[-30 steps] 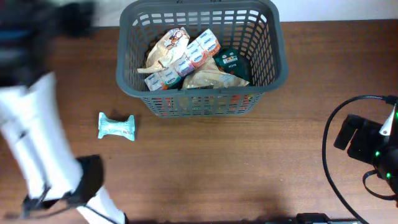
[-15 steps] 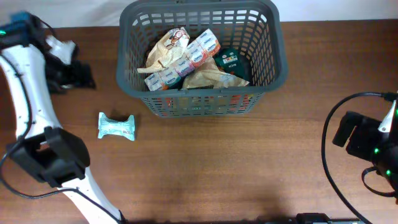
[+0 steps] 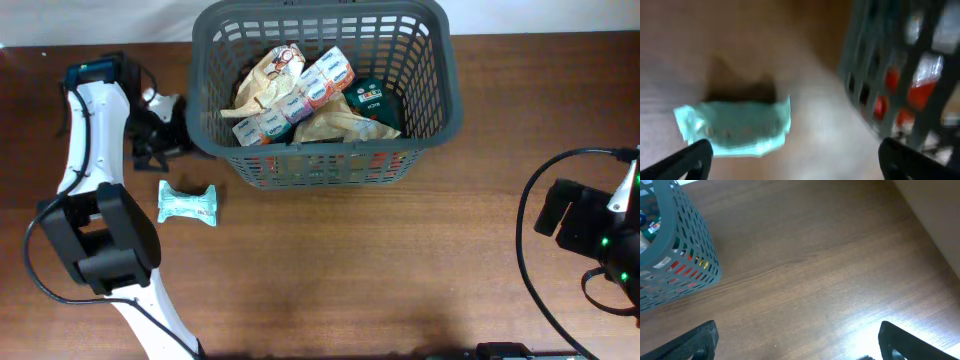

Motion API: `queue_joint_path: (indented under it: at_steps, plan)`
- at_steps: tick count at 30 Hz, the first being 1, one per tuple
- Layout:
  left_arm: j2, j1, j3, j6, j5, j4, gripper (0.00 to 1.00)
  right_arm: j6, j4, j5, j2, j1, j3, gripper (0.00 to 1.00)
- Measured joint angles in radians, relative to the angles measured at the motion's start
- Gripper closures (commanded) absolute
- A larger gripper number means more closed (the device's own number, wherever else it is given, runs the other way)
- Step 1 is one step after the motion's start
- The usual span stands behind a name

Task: Pack container
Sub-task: 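Move the left gripper back toward the mint-green wipes pack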

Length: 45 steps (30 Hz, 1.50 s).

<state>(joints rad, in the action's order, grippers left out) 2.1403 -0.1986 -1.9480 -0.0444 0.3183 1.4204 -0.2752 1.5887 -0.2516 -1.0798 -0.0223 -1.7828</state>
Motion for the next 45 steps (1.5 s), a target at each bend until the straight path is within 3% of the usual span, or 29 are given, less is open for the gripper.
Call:
queue_joint_path:
  at_steps: [7, 9, 11, 12, 15, 20, 32, 38, 41, 45]
  plan:
    - [0.0, 0.0, 0.001, 0.515, -0.065, -0.149, 0.0, 0.0, -0.005, 0.003, 0.0, 0.0, 0.0, 0.01]
    - [0.0, 0.0, 0.008, 0.642, -0.077, -0.174, 0.11, 0.0, -0.007, 0.003, 0.0, 0.0, 0.0, 0.01]
    - [-0.001, 0.0, 0.037, 0.798, -0.091, -0.185, 0.32, 0.003, -0.01, 0.003, 0.0, 0.0, 0.0, 0.01]
    - [-0.001, 0.0, 0.056, 0.866, -0.098, -0.187, 0.36, 0.003, -0.011, 0.003, 0.0, 0.0, 0.0, 0.01]
    - [-0.001, 0.003, 0.147, 1.067, -0.118, -0.187, 0.37, 0.003, -0.011, 0.003, 0.0, 0.0, 0.0, 0.01]
    - [-0.001, 0.011, 0.272, 1.221, -0.143, -0.187, 0.35, 0.003, -0.012, 0.003, 0.0, 0.0, 0.0, 0.01]
    - [-0.001, 0.01, 0.382, 1.257, -0.19, -0.202, 0.29, 0.008, -0.011, 0.003, 0.0, 0.0, 0.0, 0.01]
    - [-0.001, -0.058, 0.366, 1.079, -0.198, -0.237, 0.29, 0.01, -0.013, 0.004, -0.002, 0.0, 0.0, 0.01]
    - [-0.001, -0.095, 0.314, 0.98, -0.215, -0.158, 0.18, 0.01, -0.014, 0.007, -0.011, 0.0, 0.0, 0.01]
    - [-0.001, -0.13, 0.179, 0.878, -0.23, -0.002, 0.17, 0.01, -0.013, 0.01, -0.023, 0.0, 0.0, 0.01]
